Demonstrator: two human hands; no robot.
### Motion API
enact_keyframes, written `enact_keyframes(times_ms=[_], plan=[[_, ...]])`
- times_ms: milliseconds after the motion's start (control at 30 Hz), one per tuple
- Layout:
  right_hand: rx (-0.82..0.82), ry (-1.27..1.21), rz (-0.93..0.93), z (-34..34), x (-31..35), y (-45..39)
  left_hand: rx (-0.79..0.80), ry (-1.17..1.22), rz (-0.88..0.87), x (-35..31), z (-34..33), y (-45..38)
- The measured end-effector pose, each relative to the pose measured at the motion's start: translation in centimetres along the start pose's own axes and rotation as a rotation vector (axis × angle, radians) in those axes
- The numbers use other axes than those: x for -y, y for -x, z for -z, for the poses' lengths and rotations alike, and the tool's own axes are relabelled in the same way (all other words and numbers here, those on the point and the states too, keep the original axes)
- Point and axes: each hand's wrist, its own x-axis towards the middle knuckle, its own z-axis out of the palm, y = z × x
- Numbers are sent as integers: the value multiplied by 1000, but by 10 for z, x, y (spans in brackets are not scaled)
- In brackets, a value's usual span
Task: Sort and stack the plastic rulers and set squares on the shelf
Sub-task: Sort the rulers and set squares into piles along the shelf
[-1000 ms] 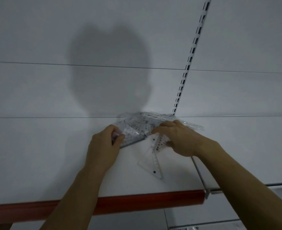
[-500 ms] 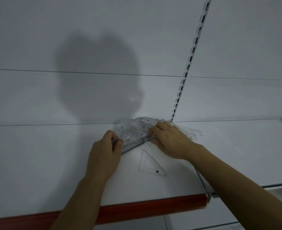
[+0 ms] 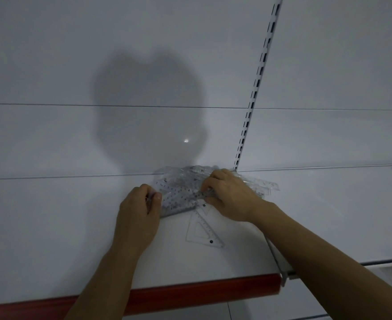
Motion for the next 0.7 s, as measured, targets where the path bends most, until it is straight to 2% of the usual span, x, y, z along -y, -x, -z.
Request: enact_keyframes(times_ms=[200, 300, 533, 700], plan=[[115, 176, 5, 8, 1, -13, -3, -10, -25, -1, -2, -1], [116, 198, 11, 14, 3, -19, -15, -22, -35, -2, -3, -1], [254, 63, -12, 26, 3, -38, -99, -17, -125, -22, -3, 11], [257, -83, -31, 33, -6, -53, -134, -4, -45, -49, -16, 40]])
